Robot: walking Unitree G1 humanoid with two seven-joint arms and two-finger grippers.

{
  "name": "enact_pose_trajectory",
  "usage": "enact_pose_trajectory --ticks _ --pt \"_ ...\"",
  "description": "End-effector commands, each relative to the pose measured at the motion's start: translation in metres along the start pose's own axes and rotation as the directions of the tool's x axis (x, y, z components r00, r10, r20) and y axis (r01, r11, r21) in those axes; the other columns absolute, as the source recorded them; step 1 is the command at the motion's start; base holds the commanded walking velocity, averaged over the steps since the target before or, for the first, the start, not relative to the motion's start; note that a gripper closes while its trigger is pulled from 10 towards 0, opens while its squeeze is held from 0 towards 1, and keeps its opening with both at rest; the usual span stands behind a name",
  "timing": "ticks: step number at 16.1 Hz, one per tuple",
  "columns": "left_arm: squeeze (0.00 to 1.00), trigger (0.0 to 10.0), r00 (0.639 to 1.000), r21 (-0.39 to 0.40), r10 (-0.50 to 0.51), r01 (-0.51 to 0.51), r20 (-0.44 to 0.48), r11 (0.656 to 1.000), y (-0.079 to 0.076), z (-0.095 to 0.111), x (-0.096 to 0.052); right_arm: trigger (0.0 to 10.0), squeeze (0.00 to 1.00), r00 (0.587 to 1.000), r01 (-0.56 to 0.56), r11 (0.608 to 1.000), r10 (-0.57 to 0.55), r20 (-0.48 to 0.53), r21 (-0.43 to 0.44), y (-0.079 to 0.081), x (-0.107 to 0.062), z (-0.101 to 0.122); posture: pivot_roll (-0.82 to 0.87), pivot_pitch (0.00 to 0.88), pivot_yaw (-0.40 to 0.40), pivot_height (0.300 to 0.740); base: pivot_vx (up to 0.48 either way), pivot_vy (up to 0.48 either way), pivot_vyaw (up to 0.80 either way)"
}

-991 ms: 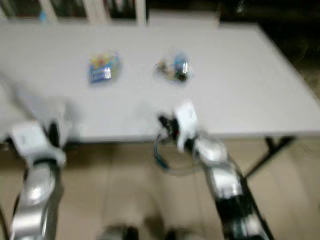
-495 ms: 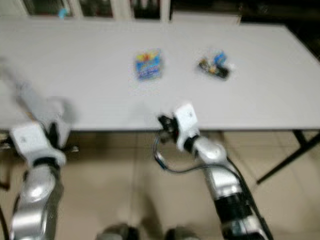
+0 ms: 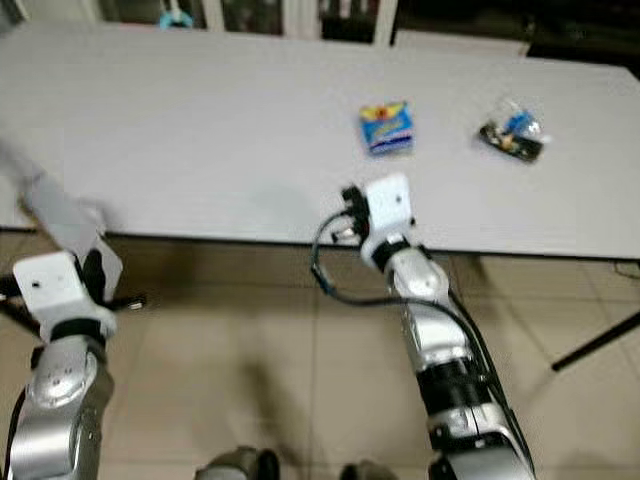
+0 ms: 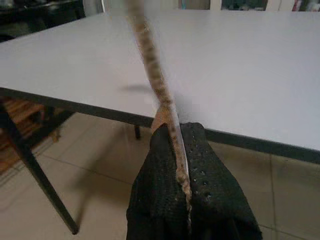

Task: Picking trash to rubbish bin

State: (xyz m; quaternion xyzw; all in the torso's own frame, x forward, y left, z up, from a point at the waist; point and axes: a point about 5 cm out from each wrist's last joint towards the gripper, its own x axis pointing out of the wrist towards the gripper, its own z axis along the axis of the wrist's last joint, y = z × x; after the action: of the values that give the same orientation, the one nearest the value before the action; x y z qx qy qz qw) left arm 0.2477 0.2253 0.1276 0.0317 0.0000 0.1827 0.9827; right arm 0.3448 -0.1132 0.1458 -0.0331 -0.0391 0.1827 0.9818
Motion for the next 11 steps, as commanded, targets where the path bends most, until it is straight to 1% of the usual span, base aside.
enact_pose_trajectory --ticks 1,2,5,7,11 --pt "0.0 10.0 1.0 0.012 -0.016 0.016 0.005 1.0 -0.002 0.001 0.002 10.0 0.0 0.998 0.067 0.998 -0.067 0.018 -0.001 -0.009 -0.001 0.001 0.02 0.105 -0.018 0.74 0.0 0.0 0.0" --pt "0.0 10.0 0.999 0.025 -0.031 0.03 0.02 0.999 -0.001 0.005 0.005 10.0 0.0 0.997 0.08 0.997 -0.079 0.026 -0.002 -0.009 0.001 0.002 0.03 0.097 -0.007 0.74 0.0 0.0 0.0" --pt "0.0 10.0 0.997 0.001 -0.063 0.063 0.036 0.998 0.001 0.012 0.009 10.0 0.0 0.995 0.088 0.996 -0.089 0.037 0.009 -0.007 0.004 0.002 0.05 0.089 0.005 0.74 0.0 0.0 0.0" --pt "0.0 10.0 0.995 -0.008 -0.086 0.087 0.06 0.996 0.002 0.02 0.011 10.0 0.0 0.994 0.092 0.995 -0.094 0.058 0.024 -0.003 0.007 0.004 0.05 0.085 0.01 0.74 0.323 0.0 0.0" --pt "0.0 10.0 0.993 -0.007 -0.098 0.099 0.06 0.995 0.0 0.02 0.015 10.0 0.0 0.994 0.081 0.997 -0.081 0.076 0.016 0.0 0.006 0.005 0.04 0.084 0.013 0.74 0.456 0.0 0.0"
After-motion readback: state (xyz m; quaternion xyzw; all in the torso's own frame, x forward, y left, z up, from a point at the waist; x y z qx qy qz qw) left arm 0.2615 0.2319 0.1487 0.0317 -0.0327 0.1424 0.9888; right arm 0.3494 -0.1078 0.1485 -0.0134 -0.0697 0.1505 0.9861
